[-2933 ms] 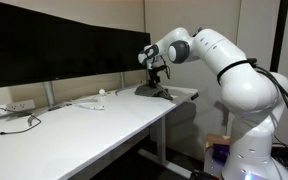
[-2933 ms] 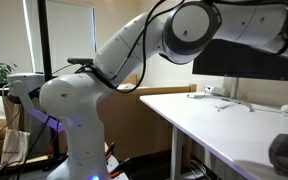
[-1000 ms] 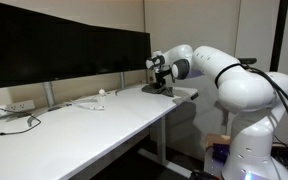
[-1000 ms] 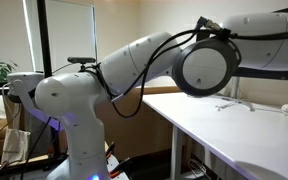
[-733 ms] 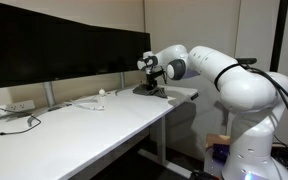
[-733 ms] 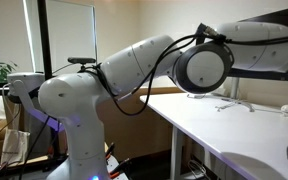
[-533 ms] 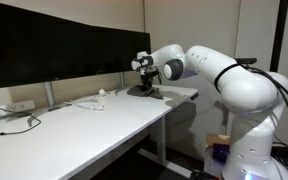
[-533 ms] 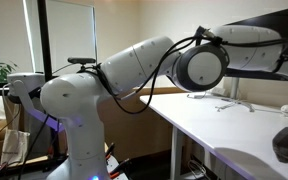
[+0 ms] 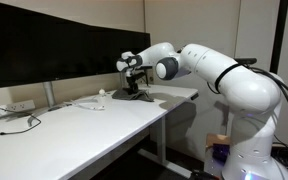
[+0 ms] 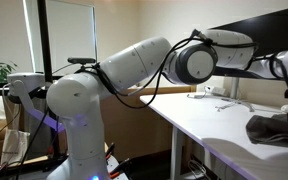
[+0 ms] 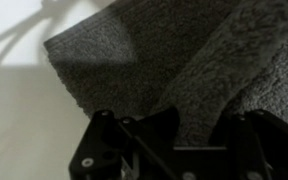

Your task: Wipe the desk with the cloth

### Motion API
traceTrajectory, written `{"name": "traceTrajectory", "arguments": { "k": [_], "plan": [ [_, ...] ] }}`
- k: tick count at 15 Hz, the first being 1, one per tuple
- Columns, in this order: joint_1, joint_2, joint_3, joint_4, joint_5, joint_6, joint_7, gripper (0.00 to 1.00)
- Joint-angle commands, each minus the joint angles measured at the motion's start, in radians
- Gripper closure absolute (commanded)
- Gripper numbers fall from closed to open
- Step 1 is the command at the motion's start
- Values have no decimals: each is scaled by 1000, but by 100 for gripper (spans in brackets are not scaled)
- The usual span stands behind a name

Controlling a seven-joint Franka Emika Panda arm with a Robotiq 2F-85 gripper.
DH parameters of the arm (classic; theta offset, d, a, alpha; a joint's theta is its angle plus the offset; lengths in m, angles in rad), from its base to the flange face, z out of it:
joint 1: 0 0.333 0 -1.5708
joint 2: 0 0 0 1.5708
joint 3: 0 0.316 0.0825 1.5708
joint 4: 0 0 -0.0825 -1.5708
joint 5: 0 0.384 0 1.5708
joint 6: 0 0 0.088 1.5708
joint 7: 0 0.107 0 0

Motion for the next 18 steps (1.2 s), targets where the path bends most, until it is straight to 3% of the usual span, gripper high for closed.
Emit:
{"name": "traceTrajectory", "arguments": {
  "k": [1,11,16,18],
  "plan": [
    [69,-78,11,-140,-18,6,-47,93],
    [250,-259,11,-471,-53,80,-51,93],
    [309,-369,19,-656,-44,138,-41,93],
    [298,-418,64,-726,-55,162,-33,94]
  ]
}}
